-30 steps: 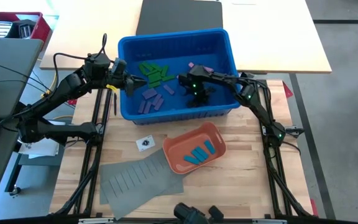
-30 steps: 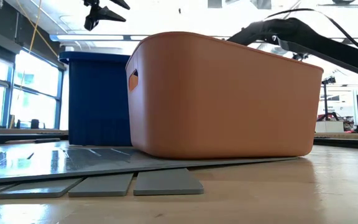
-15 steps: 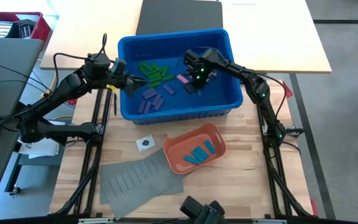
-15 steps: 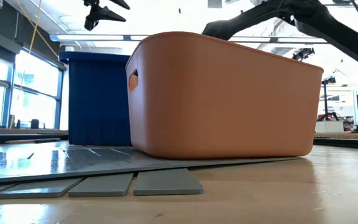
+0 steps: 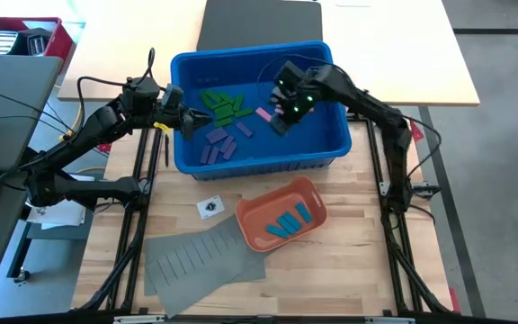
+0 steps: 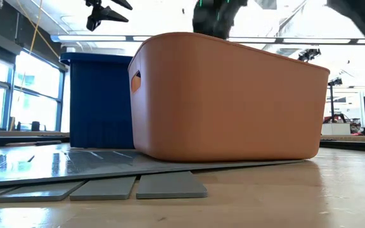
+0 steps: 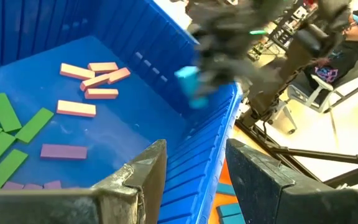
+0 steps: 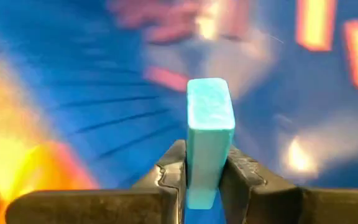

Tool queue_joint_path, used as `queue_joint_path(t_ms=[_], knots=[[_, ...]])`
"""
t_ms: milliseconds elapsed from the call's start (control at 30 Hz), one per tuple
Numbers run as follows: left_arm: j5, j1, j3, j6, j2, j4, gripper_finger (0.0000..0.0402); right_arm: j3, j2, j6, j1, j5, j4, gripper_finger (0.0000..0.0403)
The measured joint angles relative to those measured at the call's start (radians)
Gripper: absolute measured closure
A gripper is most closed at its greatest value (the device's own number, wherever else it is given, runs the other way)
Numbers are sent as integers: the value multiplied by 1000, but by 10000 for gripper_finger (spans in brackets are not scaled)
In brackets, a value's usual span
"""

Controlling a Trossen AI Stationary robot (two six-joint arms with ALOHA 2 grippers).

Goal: Sort blocks
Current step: Put the blue block into the orange bin, then adjust the blue bin

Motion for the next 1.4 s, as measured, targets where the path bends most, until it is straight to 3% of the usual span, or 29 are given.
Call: queue_joint_path(t_ms=[200, 400, 700, 900, 1167, 1300, 1400], knots=[[0, 0, 0, 26, 6, 2, 243, -1, -121, -246, 191, -221, -20, 350], [0, 0, 0, 28, 20, 6, 243, -124, -109, -419, 413, -235, -120, 345], [46, 0, 0, -19, 20, 6, 243, -584, -105, -308, 496, -221, 132, 346], [93, 0, 0, -36, 20, 5, 243, -716, -105, -175, 509, -136, 262, 308], [88, 0, 0, -36, 20, 7, 243, -622, -107, -108, 484, -170, 171, 214], [75, 0, 0, -36, 20, 8, 243, -441, -110, -198, 478, -209, 75, 195], [73, 0, 0, -36, 20, 7, 243, -270, -116, -245, 476, -95, 29, 194]])
